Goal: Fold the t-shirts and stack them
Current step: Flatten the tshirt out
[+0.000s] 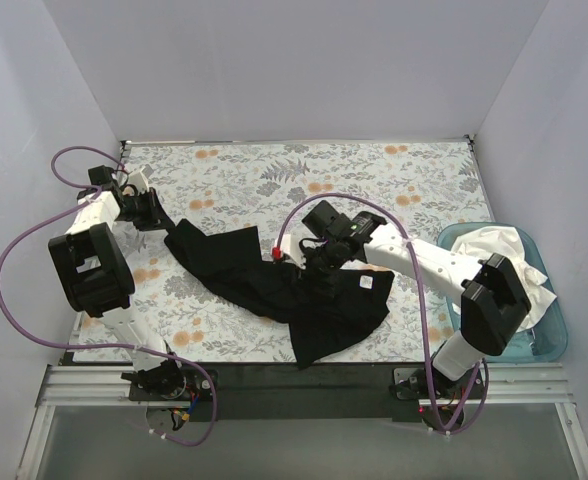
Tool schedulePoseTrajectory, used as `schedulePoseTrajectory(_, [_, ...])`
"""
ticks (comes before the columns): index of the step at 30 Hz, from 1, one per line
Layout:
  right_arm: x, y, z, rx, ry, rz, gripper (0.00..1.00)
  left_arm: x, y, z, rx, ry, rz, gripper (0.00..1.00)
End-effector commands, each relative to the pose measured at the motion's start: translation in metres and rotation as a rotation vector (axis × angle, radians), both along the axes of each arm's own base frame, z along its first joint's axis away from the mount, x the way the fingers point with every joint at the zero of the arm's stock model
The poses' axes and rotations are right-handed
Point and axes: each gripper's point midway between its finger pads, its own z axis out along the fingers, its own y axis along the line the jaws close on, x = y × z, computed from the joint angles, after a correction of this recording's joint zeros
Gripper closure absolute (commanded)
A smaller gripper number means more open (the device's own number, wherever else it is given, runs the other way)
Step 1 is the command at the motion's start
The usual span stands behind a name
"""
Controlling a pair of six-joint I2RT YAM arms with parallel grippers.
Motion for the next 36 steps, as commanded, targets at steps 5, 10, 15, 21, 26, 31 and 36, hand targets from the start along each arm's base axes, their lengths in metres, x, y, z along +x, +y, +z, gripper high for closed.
schedulePoseTrajectory(5, [0.006,0.008,-0.018,-0.102,-0.156,0.043,0.36,0.005,-0.001,0.020,0.000,-0.048,-0.017,1.00])
schedulePoseTrajectory(10, [0.009,0.019,-0.026,-0.105,-0.159,0.044,0.36,0.003,-0.002,0.019,-0.005,-0.044,-0.017,1.00])
schedulePoseTrajectory(15, [0.005,0.027,-0.035,-0.110,-0.133,0.061,0.38,0.004,-0.002,0.020,0.000,-0.048,-0.020,1.00])
schedulePoseTrajectory(21, [0.003,0.029,-0.037,-0.105,-0.117,0.070,0.43,0.004,-0.001,0.017,0.001,-0.041,-0.023,1.00])
schedulePoseTrajectory(26, [0.002,0.032,-0.032,-0.088,-0.116,0.066,0.72,0.005,-0.002,0.016,-0.004,-0.040,-0.021,1.00])
schedulePoseTrajectory(31, [0.020,0.028,-0.011,-0.049,-0.165,0.011,0.99,0.011,-0.001,0.028,-0.007,-0.062,-0.016,1.00])
schedulePoseTrajectory(36, [0.086,0.000,0.047,0.062,-0.263,-0.156,0.99,0.030,0.017,0.067,0.036,-0.154,0.009,1.00])
